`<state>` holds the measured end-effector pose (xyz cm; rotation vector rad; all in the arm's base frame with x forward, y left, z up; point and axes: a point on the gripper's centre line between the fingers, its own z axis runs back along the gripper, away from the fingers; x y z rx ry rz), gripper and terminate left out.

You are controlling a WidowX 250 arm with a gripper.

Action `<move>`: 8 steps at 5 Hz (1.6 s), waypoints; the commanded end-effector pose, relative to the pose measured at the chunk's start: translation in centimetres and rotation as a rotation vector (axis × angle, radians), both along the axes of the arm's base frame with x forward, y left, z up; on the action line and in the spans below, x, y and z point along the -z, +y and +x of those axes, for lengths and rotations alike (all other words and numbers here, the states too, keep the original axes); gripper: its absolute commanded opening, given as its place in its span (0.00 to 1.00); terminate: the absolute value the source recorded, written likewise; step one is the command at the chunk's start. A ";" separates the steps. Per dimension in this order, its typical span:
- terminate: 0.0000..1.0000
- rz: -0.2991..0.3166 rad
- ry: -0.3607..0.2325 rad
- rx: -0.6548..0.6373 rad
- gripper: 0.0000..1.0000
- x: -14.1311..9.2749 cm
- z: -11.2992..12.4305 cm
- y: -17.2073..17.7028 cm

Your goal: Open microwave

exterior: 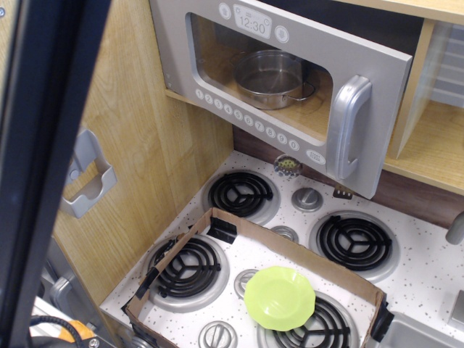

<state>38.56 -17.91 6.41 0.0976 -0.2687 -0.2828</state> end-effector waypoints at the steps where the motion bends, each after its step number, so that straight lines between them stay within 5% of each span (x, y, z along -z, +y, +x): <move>1: 0.00 -0.052 -0.062 -0.014 1.00 -2.3 -1.3 5.3; 3: 0.00 -0.075 -0.034 -0.081 1.00 -1.9 -3.1 9.3; 6: 0.00 -0.136 0.047 -0.181 1.00 0.4 -10.9 12.7; 8: 0.00 -0.098 0.111 -0.238 1.00 0.3 -13.9 14.8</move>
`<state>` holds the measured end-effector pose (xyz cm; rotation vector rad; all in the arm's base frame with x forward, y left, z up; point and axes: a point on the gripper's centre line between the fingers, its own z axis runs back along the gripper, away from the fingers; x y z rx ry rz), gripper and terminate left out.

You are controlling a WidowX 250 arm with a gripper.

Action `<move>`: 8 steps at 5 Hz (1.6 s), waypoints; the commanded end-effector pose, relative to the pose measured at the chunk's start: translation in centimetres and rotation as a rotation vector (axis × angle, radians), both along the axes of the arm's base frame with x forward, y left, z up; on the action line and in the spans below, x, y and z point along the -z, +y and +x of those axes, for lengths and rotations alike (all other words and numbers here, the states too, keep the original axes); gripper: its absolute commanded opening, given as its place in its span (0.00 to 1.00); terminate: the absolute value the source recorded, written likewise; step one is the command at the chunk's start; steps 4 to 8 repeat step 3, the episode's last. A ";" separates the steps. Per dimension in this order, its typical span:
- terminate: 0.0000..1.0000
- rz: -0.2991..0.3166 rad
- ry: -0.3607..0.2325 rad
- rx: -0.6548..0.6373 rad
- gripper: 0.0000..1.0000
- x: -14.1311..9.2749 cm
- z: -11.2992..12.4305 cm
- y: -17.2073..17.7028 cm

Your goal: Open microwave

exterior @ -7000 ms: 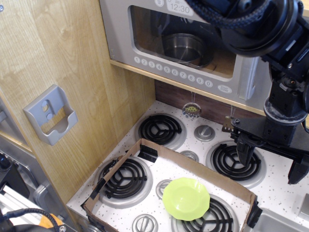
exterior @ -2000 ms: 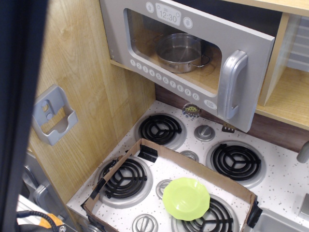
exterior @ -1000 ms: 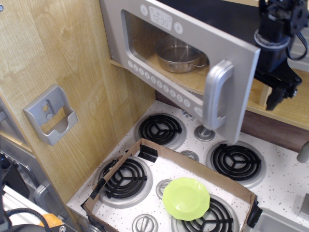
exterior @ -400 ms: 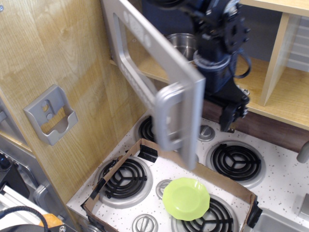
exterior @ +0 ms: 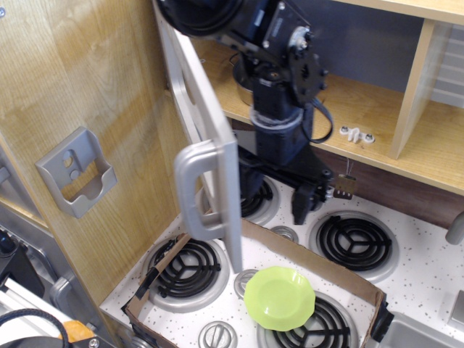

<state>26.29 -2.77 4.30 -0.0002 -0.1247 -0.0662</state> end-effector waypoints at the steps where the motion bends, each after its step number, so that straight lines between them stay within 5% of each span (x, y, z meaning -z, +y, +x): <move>1: 0.00 0.012 -0.033 -0.113 1.00 -1.4 -2.9 0.2; 2: 0.00 -0.119 -0.012 -0.154 1.00 -0.7 -2.8 0.2; 3: 1.00 -0.119 -0.012 -0.154 1.00 -0.7 -2.8 0.2; 8: 1.00 -0.119 -0.012 -0.154 1.00 -0.7 -2.8 0.2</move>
